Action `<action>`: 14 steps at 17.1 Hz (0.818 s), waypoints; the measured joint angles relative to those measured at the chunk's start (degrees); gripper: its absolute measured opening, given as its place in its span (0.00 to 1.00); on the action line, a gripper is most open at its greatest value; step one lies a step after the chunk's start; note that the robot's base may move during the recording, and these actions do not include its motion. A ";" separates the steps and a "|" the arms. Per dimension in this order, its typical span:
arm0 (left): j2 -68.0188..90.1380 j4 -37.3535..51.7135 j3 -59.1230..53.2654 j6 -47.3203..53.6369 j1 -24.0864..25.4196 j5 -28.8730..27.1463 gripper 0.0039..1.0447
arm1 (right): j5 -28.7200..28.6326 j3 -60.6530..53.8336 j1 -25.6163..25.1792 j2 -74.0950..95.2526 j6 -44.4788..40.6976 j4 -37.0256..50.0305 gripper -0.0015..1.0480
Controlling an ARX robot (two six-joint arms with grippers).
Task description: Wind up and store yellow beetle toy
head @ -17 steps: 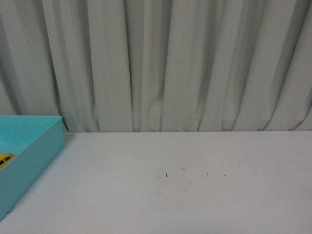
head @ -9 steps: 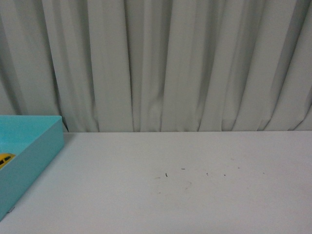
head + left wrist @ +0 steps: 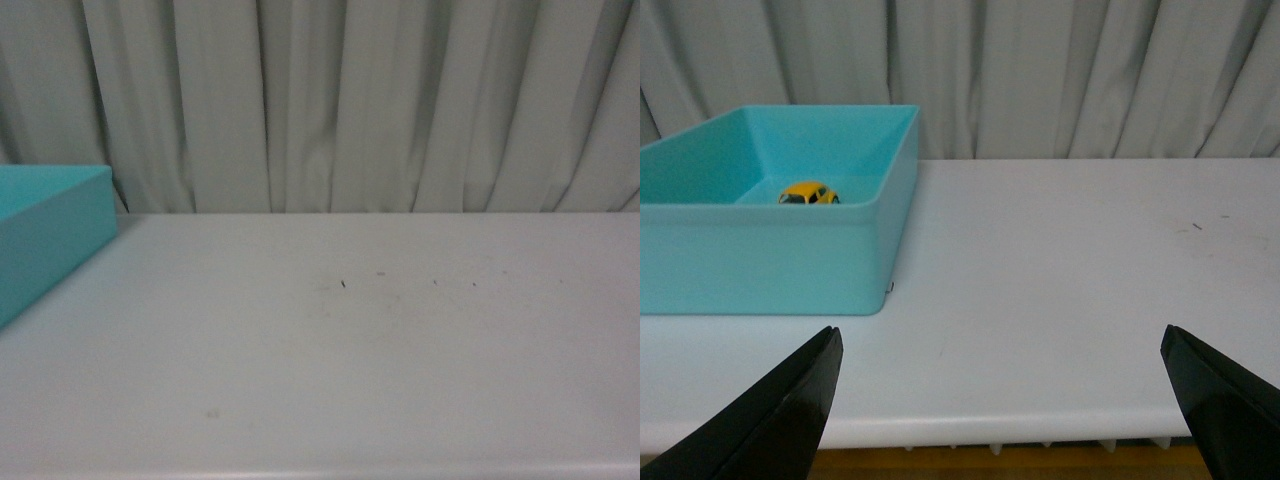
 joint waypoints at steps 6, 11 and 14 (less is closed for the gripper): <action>0.00 0.04 0.00 -0.04 0.00 -0.11 0.94 | -0.02 0.00 0.00 0.00 0.04 -0.09 0.94; -0.02 0.02 0.00 -0.04 0.00 -0.07 0.94 | -0.04 0.00 0.00 0.02 0.17 -0.13 0.94; 0.00 -0.04 0.00 -0.04 0.00 -0.09 0.94 | -0.02 0.00 0.00 0.00 0.20 -0.04 0.94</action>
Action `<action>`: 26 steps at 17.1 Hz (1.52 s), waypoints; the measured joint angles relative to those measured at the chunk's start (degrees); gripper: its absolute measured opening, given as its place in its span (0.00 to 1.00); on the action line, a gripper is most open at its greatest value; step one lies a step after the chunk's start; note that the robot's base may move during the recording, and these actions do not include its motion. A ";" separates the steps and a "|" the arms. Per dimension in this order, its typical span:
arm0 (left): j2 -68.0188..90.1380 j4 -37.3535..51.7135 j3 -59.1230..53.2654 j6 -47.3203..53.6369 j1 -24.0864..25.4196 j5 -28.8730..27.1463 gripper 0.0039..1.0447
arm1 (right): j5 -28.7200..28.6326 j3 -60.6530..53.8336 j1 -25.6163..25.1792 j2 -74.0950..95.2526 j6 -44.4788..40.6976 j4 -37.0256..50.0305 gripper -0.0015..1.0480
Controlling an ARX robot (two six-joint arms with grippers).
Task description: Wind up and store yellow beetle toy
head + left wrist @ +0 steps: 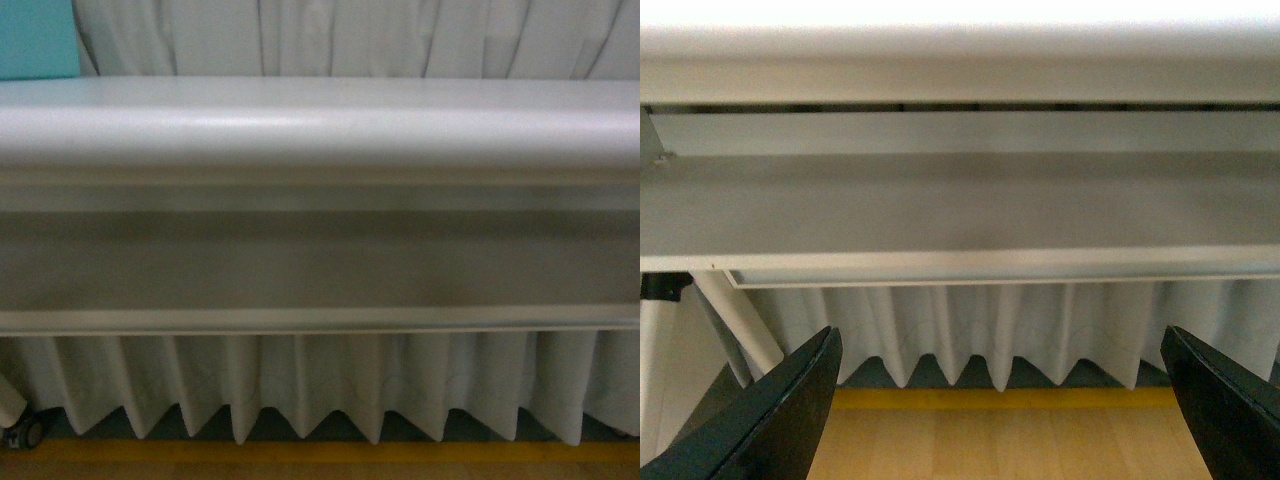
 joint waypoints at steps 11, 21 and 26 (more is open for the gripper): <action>-0.02 -0.02 0.00 0.00 0.00 0.02 0.94 | -0.02 0.00 0.00 0.02 0.00 -0.02 0.94; -0.02 0.00 0.00 -0.02 0.00 0.02 0.94 | -0.02 0.00 0.00 0.02 0.00 -0.04 0.94; -0.02 0.00 0.00 0.00 0.00 0.02 0.94 | 0.00 0.00 0.00 0.02 0.00 -0.04 0.94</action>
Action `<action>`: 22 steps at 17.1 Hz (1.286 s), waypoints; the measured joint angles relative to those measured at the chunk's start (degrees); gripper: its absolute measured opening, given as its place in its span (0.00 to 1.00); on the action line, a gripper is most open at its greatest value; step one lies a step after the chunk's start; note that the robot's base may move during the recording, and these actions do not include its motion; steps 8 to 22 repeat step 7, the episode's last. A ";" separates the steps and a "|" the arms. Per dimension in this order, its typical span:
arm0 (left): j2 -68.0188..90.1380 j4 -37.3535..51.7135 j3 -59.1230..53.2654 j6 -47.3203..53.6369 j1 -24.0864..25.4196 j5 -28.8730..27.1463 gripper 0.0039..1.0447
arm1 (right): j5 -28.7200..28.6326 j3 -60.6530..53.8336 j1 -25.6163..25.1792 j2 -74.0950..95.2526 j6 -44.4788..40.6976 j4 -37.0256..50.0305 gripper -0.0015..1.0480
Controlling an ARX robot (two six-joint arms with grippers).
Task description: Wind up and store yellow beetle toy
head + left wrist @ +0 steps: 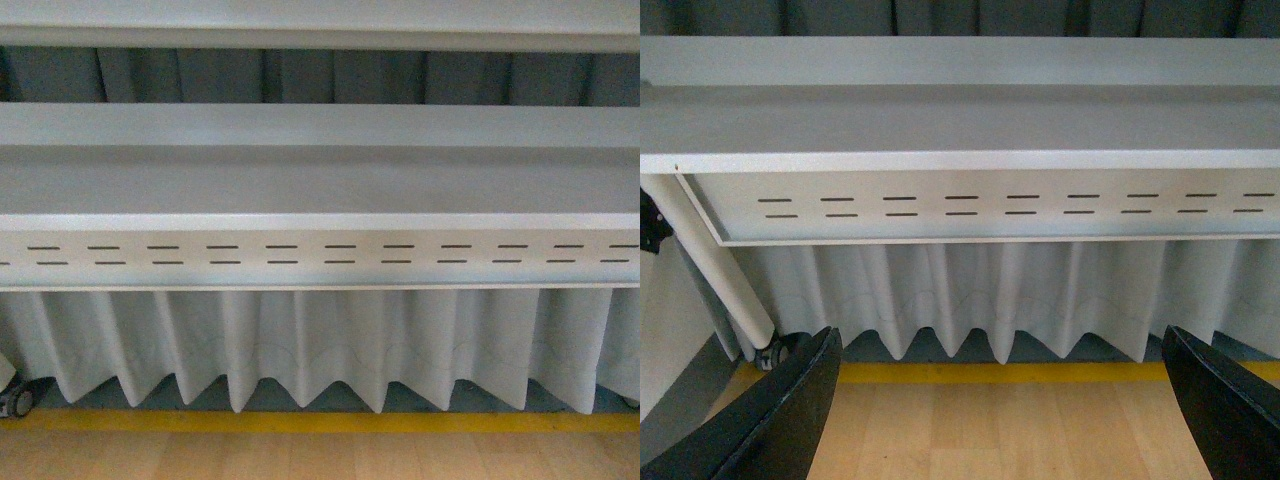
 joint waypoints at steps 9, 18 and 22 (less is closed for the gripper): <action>0.00 0.00 0.00 0.00 0.00 0.00 0.94 | -0.02 0.00 0.00 0.00 0.00 0.00 0.94; 0.00 0.00 0.00 0.00 0.00 0.00 0.94 | -0.02 0.00 0.00 0.00 0.00 0.00 0.94; 0.00 0.00 0.00 0.00 0.00 0.00 0.94 | -0.02 0.00 0.00 0.00 0.00 0.00 0.94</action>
